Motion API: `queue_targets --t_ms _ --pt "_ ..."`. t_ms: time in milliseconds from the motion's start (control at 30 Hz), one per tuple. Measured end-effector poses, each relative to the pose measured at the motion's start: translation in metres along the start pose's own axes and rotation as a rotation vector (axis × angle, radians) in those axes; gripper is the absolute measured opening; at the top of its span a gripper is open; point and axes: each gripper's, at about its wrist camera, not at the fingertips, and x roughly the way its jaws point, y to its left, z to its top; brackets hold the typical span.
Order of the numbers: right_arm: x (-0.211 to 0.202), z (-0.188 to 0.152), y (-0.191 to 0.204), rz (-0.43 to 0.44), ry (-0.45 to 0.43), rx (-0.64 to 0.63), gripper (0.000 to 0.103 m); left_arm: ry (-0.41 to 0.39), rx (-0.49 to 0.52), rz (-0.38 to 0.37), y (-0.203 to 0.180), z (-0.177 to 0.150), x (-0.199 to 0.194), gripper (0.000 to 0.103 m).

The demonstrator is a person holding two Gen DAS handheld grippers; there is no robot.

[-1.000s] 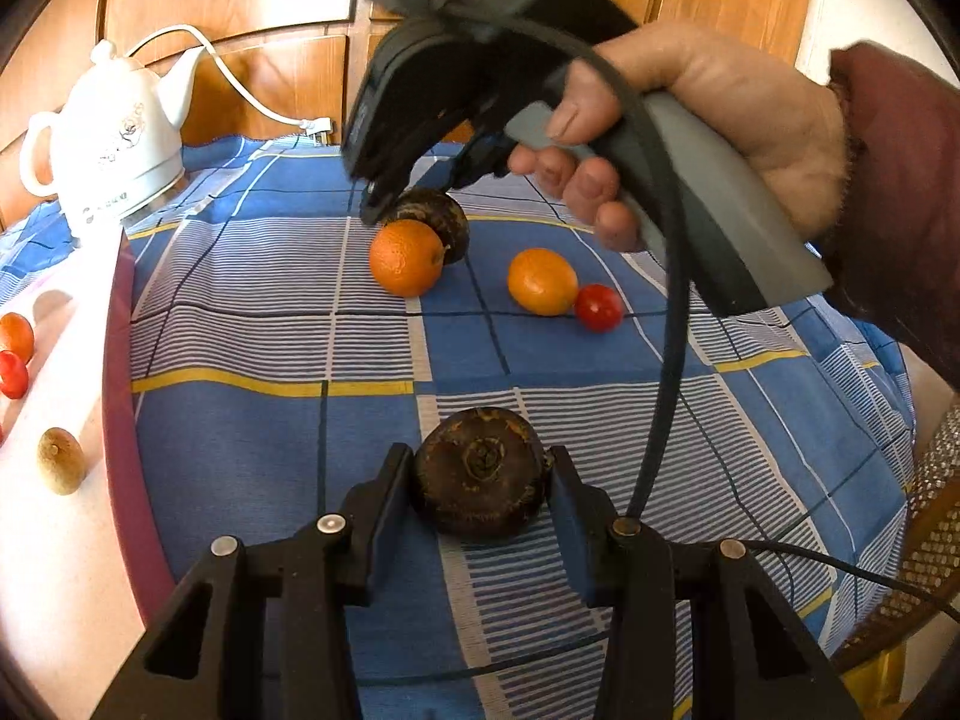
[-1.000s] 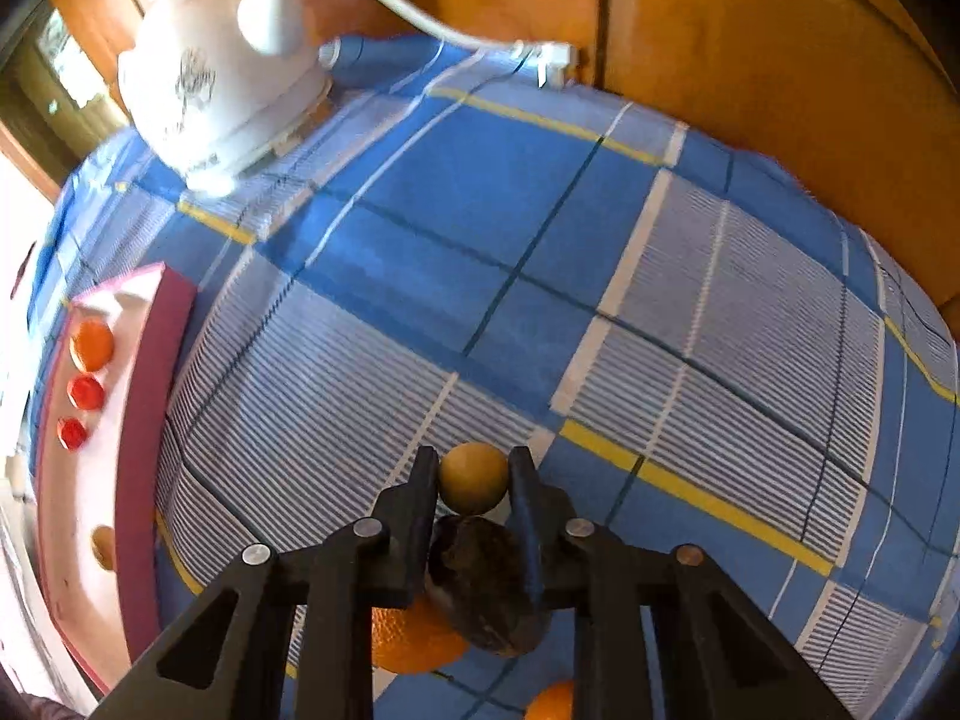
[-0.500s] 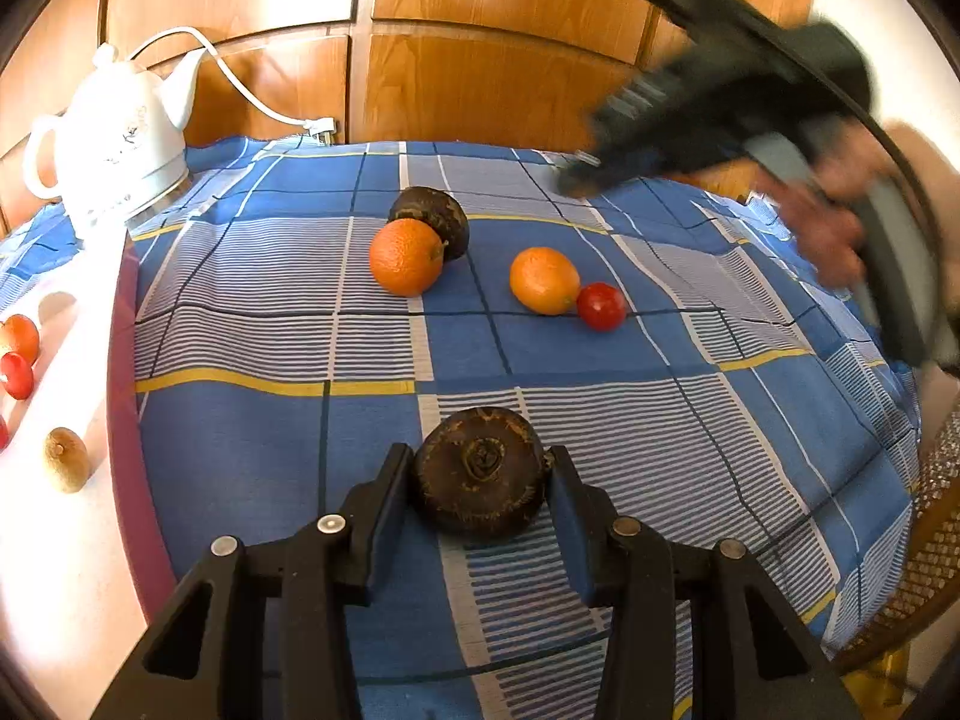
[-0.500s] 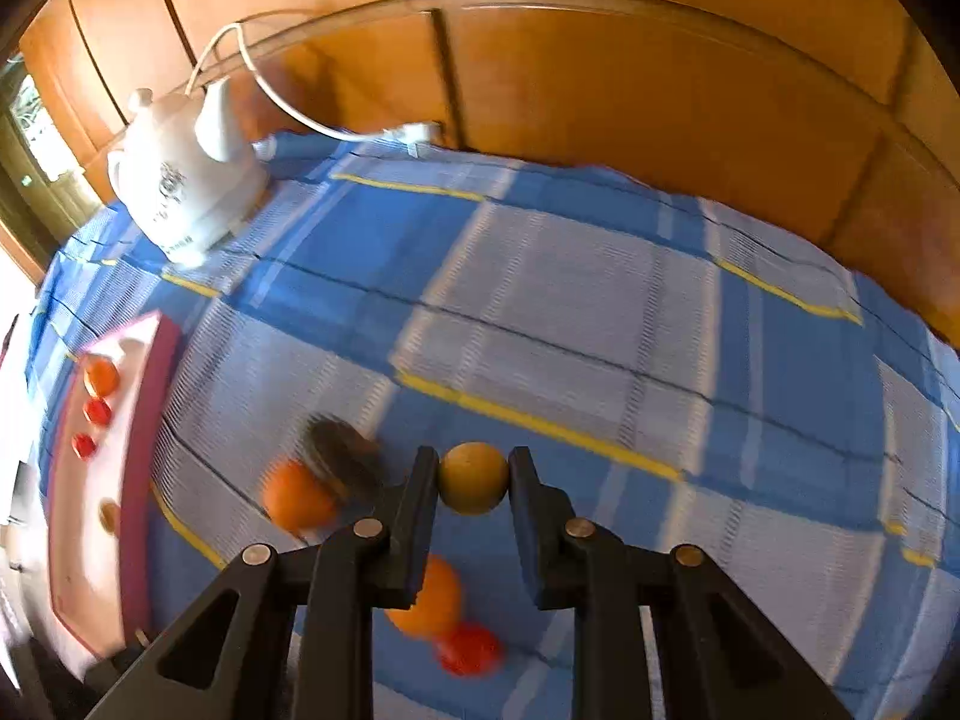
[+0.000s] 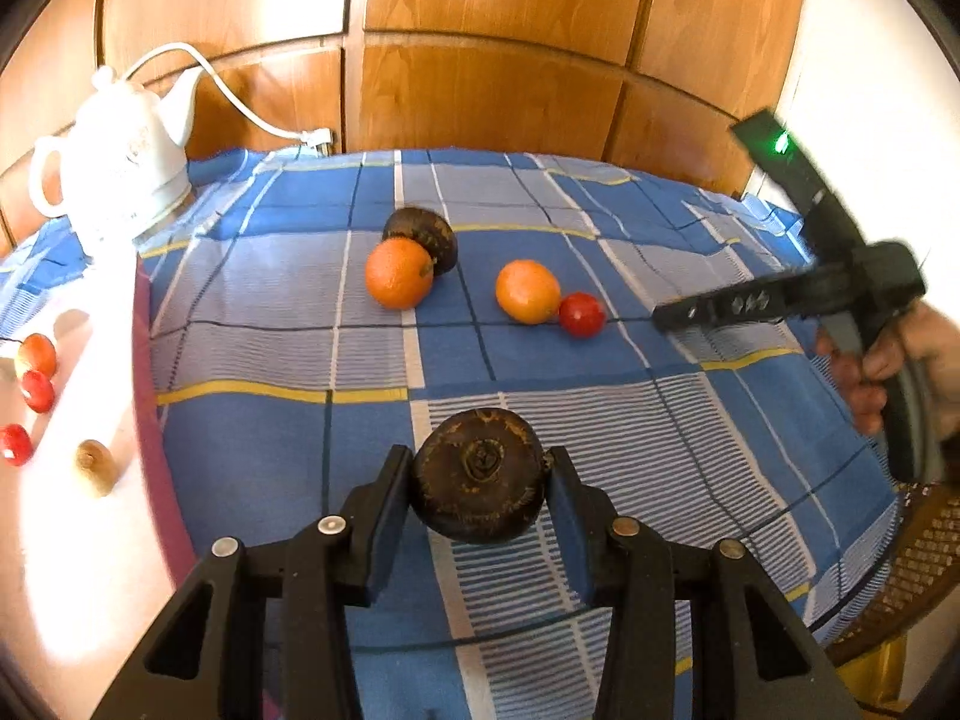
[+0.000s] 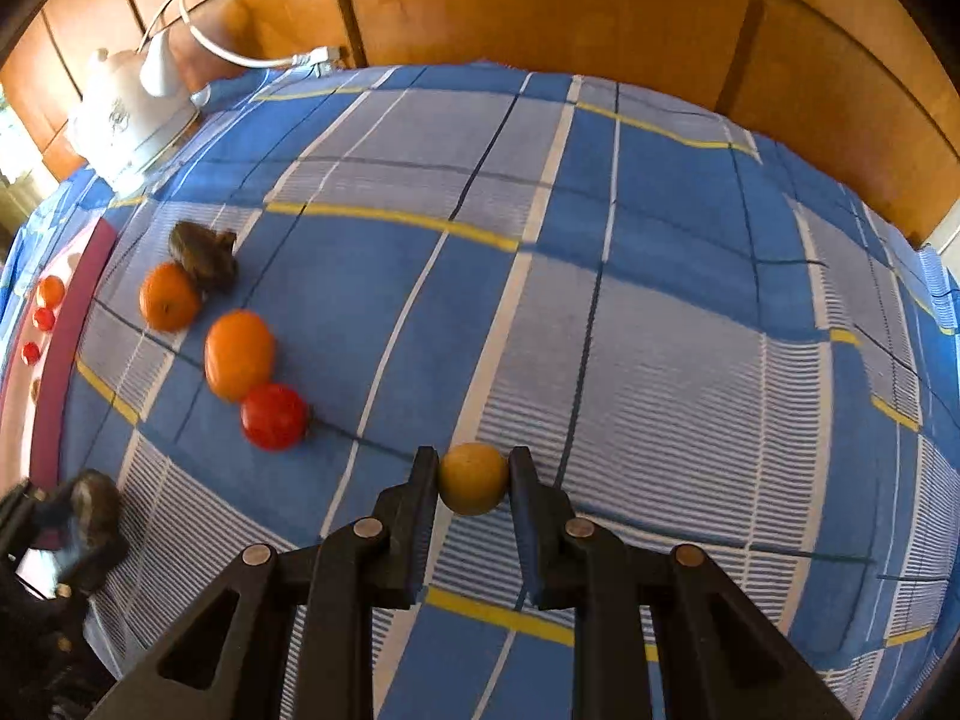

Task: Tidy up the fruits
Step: 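Carry the brown fruit into the tray with left while right grasps a tan fruit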

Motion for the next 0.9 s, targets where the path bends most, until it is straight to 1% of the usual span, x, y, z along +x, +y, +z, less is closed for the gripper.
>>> queue_targets --t_ms 100,167,267,433,533,600,700,833,900 --pt "0.001 -0.001 -0.001 0.004 -0.012 -0.006 0.024 -0.011 -0.033 -0.009 0.007 0.004 -0.015 0.045" --pt "0.001 -0.002 -0.002 0.011 -0.016 -0.003 0.024 -0.016 -0.060 -0.002 0.015 0.007 -0.026 0.045" --pt "0.002 -0.002 -0.001 0.015 -0.019 -0.008 0.024 -0.036 -0.123 0.011 0.035 0.012 -0.044 0.045" --pt "0.000 -0.004 -0.003 0.011 -0.016 -0.021 0.024 -0.076 -0.243 0.068 0.083 0.020 -0.074 0.045" --pt "0.000 -0.004 -0.002 0.009 -0.015 -0.023 0.024 -0.099 -0.305 0.128 0.118 0.021 -0.087 0.045" --pt "0.001 -0.004 -0.001 0.007 -0.014 -0.024 0.024 -0.094 -0.343 0.171 0.141 0.020 -0.088 0.045" --pt "0.001 -0.004 -0.001 0.006 -0.014 -0.025 0.024 -0.058 -0.428 0.205 0.177 0.014 -0.082 0.045" --pt "0.001 -0.004 -0.001 0.003 -0.014 -0.033 0.024 -0.029 -0.495 0.233 0.202 0.007 -0.072 0.045" --pt "0.001 -0.004 -0.001 0.002 -0.014 -0.036 0.024 -0.017 -0.506 0.247 0.209 0.005 -0.068 0.045"
